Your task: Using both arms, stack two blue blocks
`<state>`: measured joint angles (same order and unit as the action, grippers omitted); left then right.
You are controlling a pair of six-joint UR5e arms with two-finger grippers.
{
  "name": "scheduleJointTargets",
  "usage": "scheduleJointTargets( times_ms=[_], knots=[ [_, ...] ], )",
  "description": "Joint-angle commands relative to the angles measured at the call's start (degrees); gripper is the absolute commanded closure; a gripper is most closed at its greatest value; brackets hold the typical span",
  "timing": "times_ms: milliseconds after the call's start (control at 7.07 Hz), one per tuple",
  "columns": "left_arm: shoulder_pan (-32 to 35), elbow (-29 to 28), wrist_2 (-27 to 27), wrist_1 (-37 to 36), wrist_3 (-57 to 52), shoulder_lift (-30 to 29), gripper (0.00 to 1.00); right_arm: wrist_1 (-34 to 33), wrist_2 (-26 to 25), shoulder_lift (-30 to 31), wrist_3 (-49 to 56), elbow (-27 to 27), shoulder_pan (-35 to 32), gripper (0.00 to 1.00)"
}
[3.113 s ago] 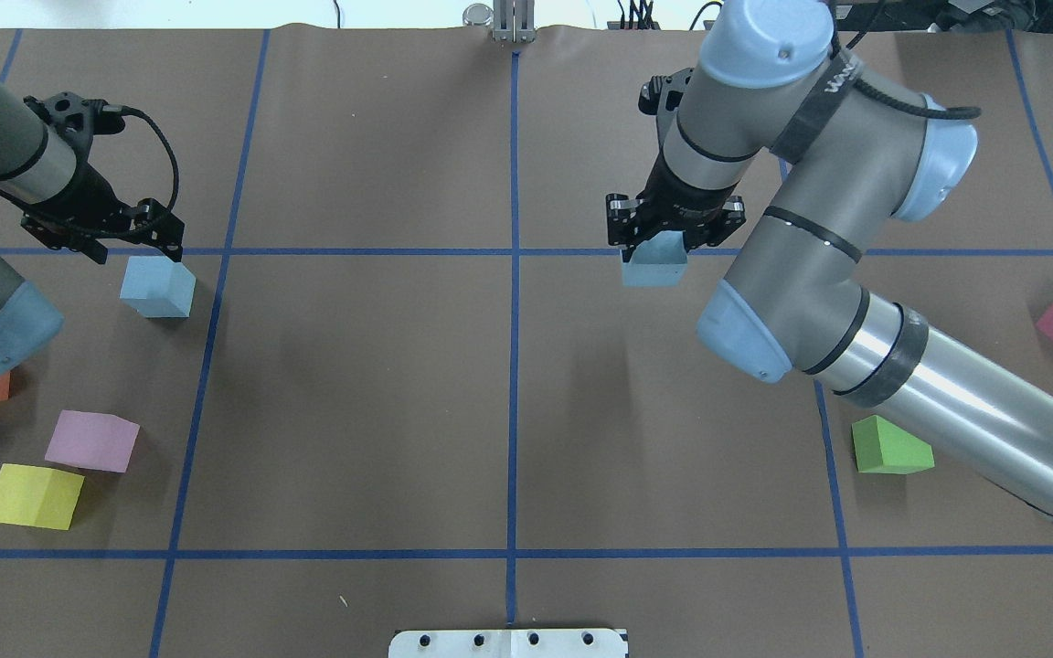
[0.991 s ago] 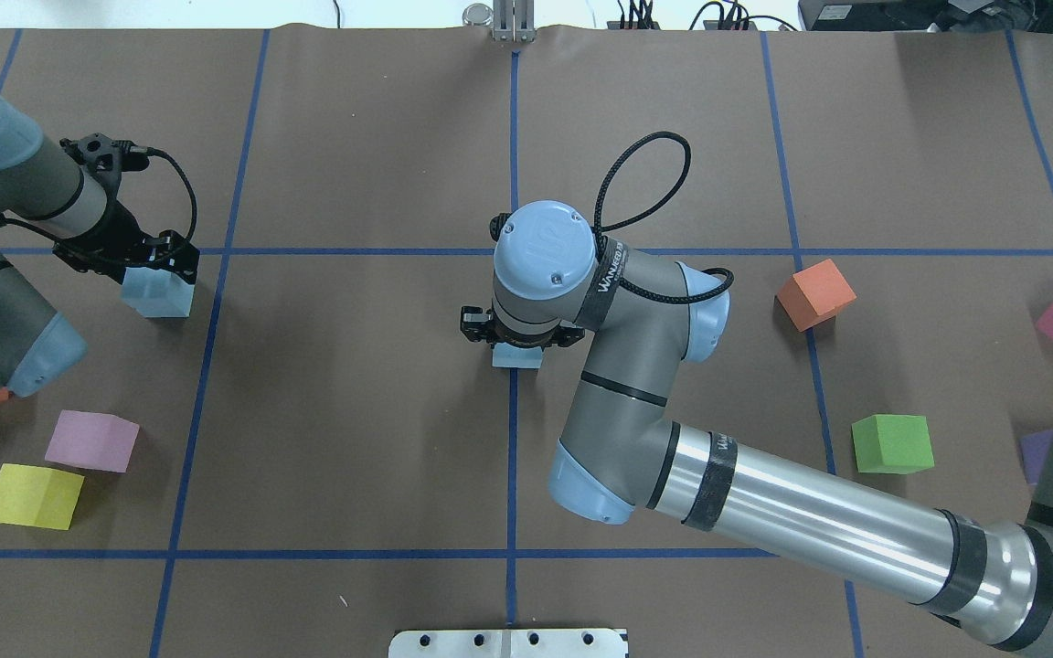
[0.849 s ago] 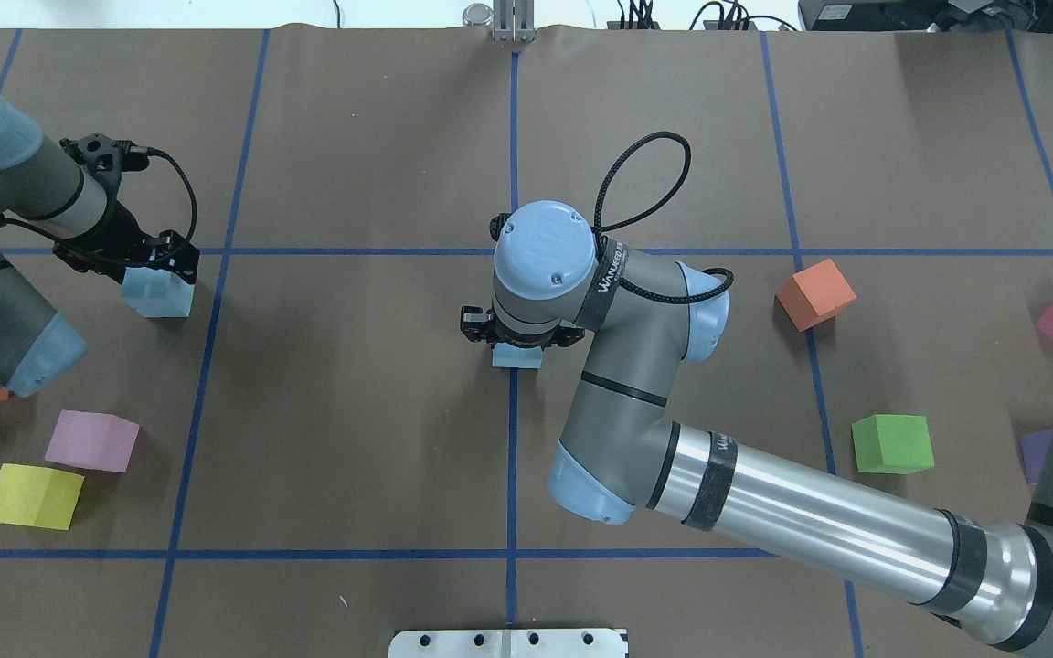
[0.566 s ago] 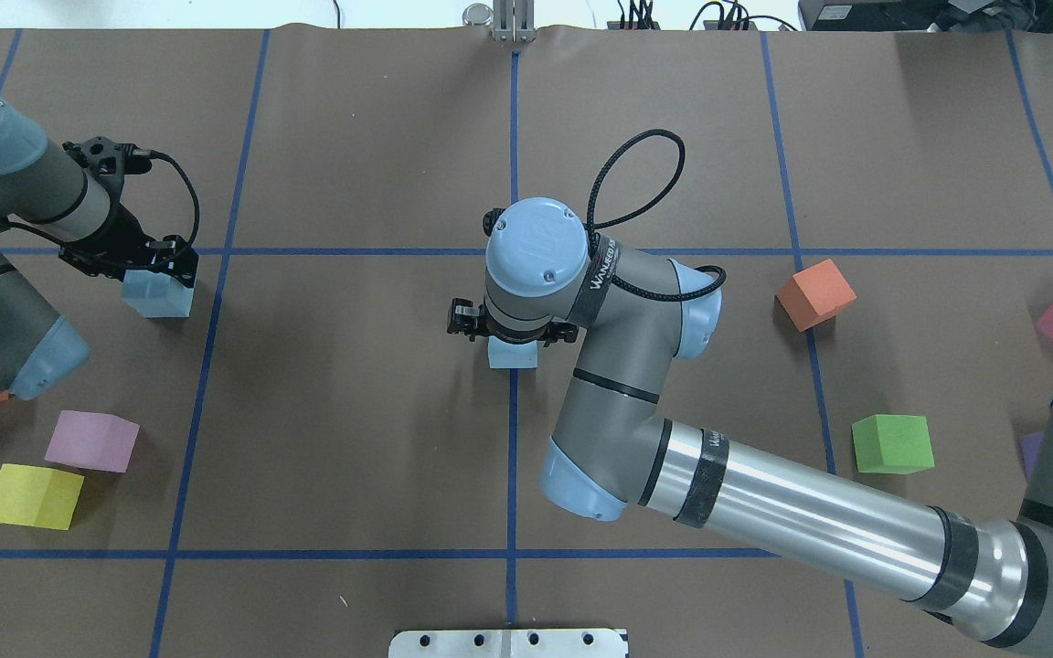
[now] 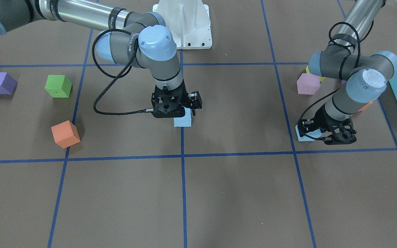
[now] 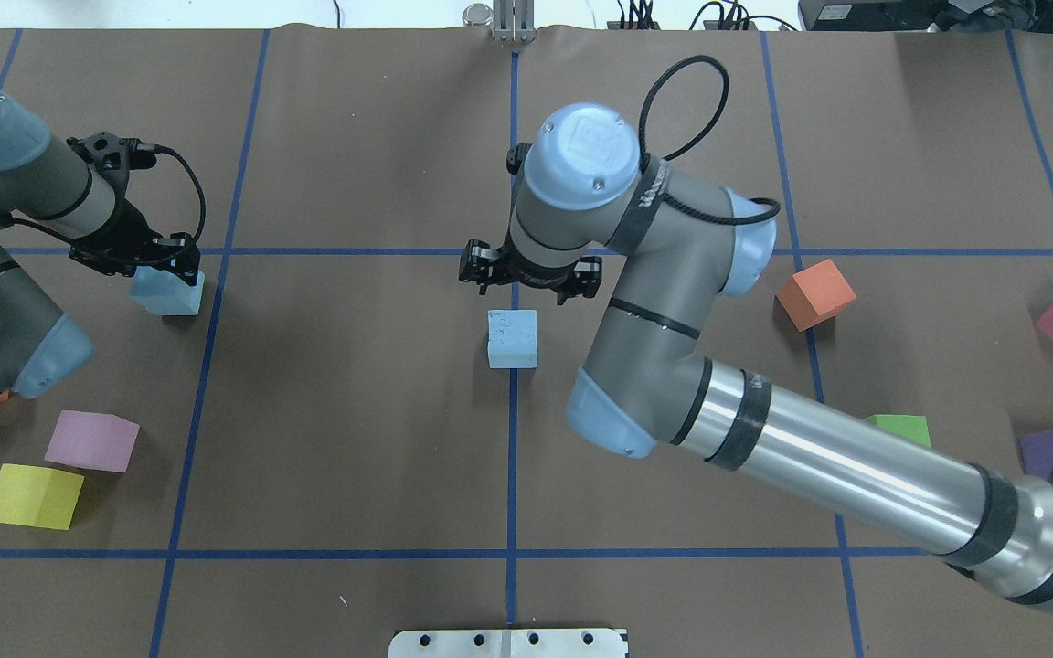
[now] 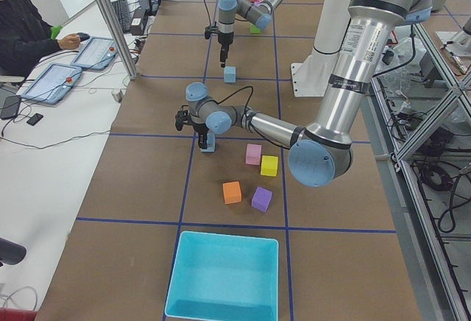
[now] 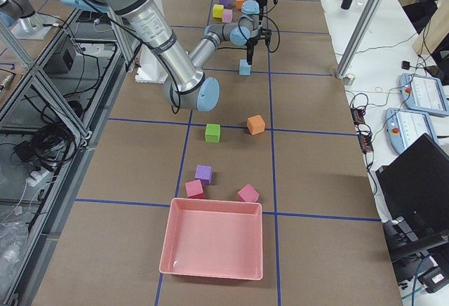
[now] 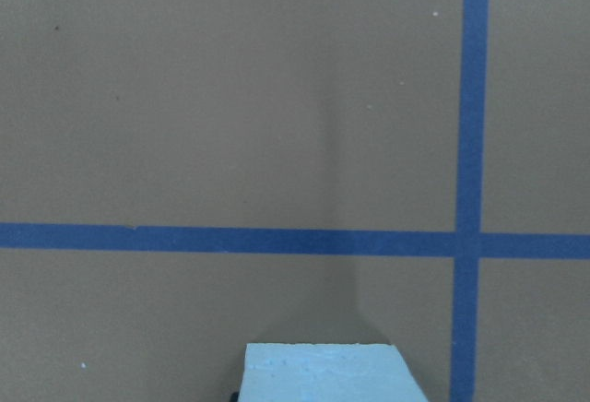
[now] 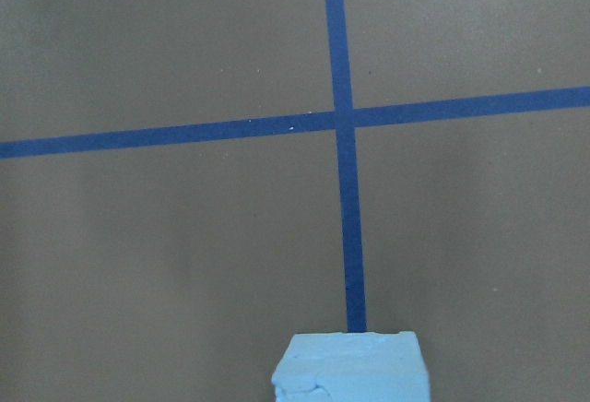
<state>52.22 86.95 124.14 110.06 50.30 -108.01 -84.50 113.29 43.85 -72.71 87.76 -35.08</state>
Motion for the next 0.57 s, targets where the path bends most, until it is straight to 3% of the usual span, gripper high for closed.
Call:
scheduleJointTargets(
  times_ms=[0, 142, 425],
  knots=[
    [-0.01, 4.61, 0.31, -13.45, 2.24, -7.06, 0.44, -6.45, 6.92, 7.08, 10.16, 9.23, -9.26, 0.0],
    [-0.28, 6.8, 0.22, -22.78, 3.91, -12.95, 0.44, -6.73, 12.95, 12.6, 16.83, 11.27, -15.57, 0.0],
    [-4.55, 7.44, -0.04, -25.16, 15.48, -19.66, 0.44, -6.82, 17.74, 20.97, 33.17, 11.74, -26.75, 0.0]
  ],
)
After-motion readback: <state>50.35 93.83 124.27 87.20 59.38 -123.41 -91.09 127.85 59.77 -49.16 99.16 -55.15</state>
